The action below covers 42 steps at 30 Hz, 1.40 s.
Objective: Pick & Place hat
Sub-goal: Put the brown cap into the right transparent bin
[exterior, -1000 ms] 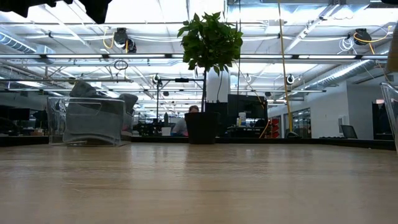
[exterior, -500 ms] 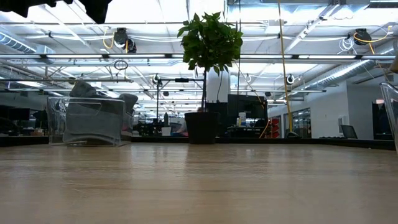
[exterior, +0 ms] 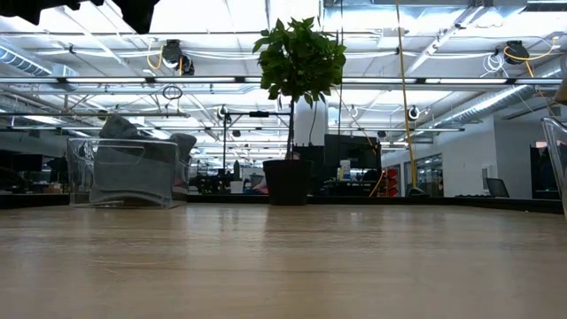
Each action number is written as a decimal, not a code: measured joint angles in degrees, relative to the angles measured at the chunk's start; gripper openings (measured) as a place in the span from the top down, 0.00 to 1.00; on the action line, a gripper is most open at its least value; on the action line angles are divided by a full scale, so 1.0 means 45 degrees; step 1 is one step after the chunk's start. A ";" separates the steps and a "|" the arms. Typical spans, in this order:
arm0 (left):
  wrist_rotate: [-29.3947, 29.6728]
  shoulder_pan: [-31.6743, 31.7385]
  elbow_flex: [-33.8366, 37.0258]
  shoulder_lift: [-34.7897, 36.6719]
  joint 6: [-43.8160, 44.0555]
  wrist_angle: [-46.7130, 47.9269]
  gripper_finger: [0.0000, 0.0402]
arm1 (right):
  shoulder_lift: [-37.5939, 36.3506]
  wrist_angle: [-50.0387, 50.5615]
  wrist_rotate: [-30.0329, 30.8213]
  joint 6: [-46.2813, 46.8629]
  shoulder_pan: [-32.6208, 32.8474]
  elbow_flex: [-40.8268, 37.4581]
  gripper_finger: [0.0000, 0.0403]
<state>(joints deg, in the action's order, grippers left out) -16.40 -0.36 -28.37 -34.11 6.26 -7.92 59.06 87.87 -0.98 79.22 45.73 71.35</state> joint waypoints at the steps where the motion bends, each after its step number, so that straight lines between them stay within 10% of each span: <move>1: 0.0000 0.0000 0.0002 -0.0002 0.0000 -0.0002 0.10 | -0.0099 -0.0309 0.0140 -0.0020 0.0034 0.0000 0.51; 12: 0.0000 0.0000 -0.0003 -0.0002 0.0000 -0.0001 0.10 | 0.2087 -0.6225 0.0523 -0.3470 0.1354 0.0010 0.96; 21: 0.0000 0.0000 -0.0003 -0.0002 0.0000 -0.0002 0.10 | 0.4805 -0.2402 -0.0837 -0.1894 0.1625 -0.0010 0.99; 42: 0.0000 0.0001 -0.0003 -0.0005 0.0000 -0.0019 0.10 | 0.4263 -0.9543 -0.2922 -0.3781 0.0180 -0.6401 1.00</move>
<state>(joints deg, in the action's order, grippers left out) -16.40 -0.36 -28.38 -34.13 6.26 -8.01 78.24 44.92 -14.12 62.21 46.54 42.55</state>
